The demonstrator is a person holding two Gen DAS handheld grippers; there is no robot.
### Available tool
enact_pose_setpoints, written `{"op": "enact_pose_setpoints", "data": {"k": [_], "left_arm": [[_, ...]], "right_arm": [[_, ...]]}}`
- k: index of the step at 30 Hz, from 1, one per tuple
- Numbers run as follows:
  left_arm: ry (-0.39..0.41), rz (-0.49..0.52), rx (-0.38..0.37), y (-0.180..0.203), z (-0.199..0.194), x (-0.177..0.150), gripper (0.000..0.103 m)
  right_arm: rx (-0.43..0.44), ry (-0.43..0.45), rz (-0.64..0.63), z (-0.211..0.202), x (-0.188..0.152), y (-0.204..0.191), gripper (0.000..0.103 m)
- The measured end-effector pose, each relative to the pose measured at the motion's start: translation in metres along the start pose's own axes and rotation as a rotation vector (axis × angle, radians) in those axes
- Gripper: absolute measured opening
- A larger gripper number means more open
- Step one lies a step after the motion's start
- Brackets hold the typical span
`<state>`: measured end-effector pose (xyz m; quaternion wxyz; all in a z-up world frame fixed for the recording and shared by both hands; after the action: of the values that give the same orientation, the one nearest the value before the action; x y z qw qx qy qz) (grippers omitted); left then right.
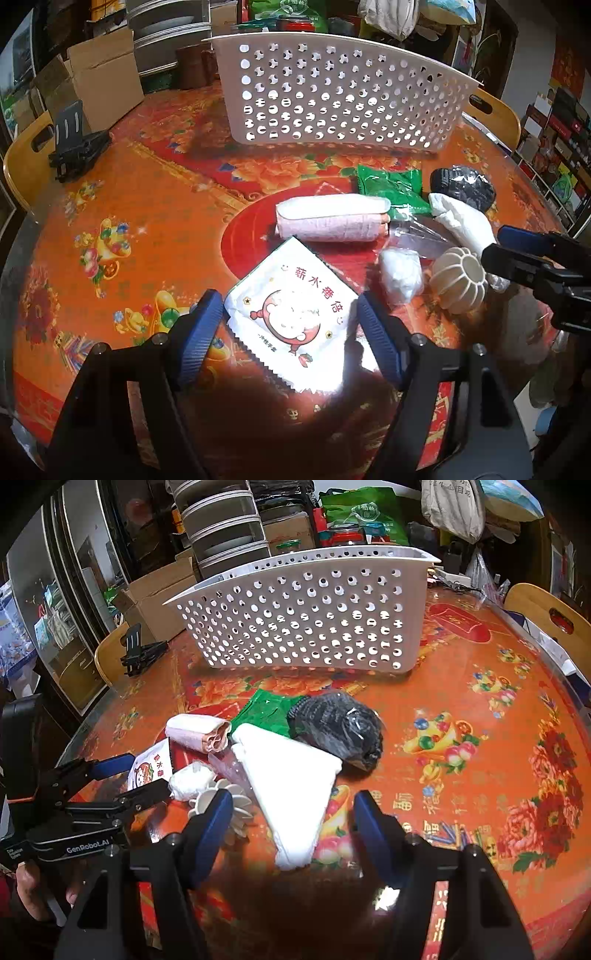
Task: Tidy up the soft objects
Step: 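Lower the left tool onto the cartoon snack packet while the right tool approaches the white cloth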
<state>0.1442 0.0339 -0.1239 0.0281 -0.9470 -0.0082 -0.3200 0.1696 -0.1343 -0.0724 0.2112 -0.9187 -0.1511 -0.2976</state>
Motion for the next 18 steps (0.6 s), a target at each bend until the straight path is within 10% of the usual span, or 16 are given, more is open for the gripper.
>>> {"op": "enact_pose_setpoints", "data": {"k": [10, 18], "left_arm": [[0.016, 0.015, -0.005, 0.0064, -0.0039, -0.0002, 0.051], [0.021, -0.015, -0.029, 0.0016, -0.0096, -0.0008, 0.028]], "right_arm": [[0.009, 0.006, -0.009, -0.0032, -0.0017, -0.0008, 0.062], [0.045, 0.009, -0.013, -0.0067, -0.0035, -0.0037, 0.037]]}}
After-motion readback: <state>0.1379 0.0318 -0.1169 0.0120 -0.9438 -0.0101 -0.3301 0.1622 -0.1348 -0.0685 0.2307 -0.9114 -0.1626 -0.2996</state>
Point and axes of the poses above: each gripper's, at about its wrist camera, not at the fingertips, and z roughly the way its jaws point, y to its right, x to its top, the point moved 3 cm from there along z, roughly the way its jaws point, and after that the axes turned 7 degrees about x, right-handed, at the moved point
